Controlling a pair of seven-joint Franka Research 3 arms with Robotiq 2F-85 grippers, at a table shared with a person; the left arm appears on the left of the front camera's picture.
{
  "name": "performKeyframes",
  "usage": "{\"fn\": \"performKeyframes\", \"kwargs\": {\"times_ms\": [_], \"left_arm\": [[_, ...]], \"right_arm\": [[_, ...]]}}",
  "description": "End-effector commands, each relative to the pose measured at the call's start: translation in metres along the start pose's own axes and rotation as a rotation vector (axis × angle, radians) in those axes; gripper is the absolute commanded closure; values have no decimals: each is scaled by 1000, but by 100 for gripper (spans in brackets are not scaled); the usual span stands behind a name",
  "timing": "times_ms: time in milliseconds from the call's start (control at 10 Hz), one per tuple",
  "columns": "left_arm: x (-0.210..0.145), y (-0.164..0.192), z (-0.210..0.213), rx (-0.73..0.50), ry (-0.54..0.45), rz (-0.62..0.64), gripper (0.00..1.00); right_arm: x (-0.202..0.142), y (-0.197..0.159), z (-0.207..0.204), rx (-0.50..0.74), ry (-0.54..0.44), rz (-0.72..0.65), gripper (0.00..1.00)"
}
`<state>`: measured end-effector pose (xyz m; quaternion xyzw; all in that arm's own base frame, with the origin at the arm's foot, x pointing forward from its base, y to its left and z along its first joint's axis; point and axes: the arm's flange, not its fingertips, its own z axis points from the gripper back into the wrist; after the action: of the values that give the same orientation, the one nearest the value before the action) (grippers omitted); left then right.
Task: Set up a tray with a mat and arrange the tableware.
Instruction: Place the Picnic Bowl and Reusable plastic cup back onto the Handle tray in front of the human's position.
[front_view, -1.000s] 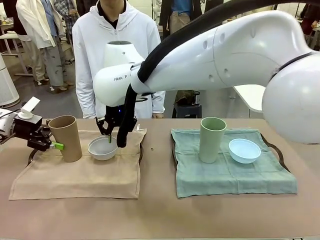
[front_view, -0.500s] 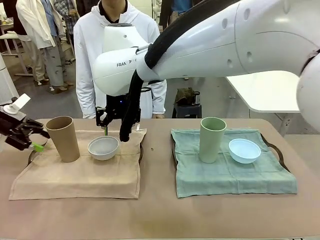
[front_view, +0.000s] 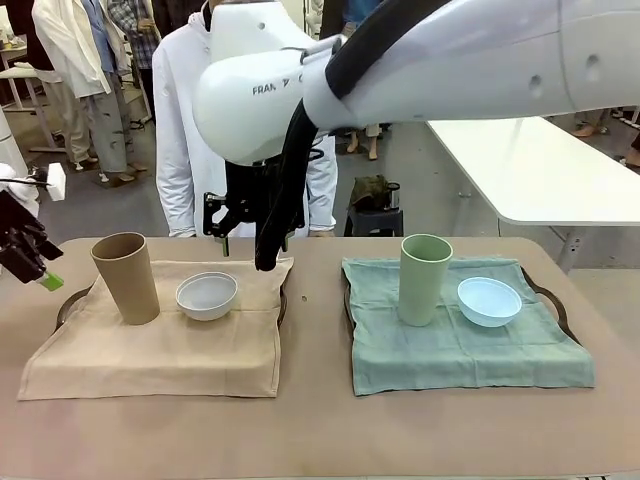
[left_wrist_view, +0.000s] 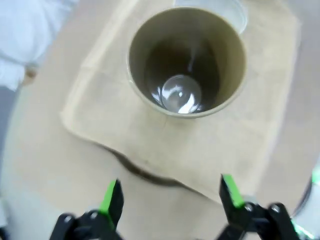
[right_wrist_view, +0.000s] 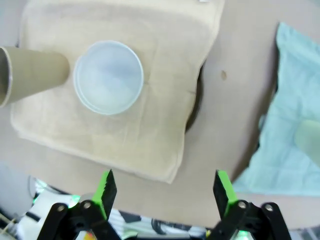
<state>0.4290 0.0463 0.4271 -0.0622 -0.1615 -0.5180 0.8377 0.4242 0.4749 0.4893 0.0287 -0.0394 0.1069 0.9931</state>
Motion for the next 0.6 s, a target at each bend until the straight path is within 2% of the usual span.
{"fn": "performKeyframes", "kwargs": {"times_ms": [0,100,300,400,500], "left_arm": [[28,-28,16,21,182,84,0],[48,-41,22,60,263,156,0],[81,-56,49,57,323,228,0],[96,-62,65,33,305,277,0],[115,-67,84,0,191,358,0]], "right_arm": [[-19,-9,15,-35,35,-73,0],[-23,-12,25,-37,83,-92,0],[-30,-12,48,-33,100,-97,0],[-35,-11,61,-25,86,-88,0],[-41,-12,74,-25,40,-115,0]]}}
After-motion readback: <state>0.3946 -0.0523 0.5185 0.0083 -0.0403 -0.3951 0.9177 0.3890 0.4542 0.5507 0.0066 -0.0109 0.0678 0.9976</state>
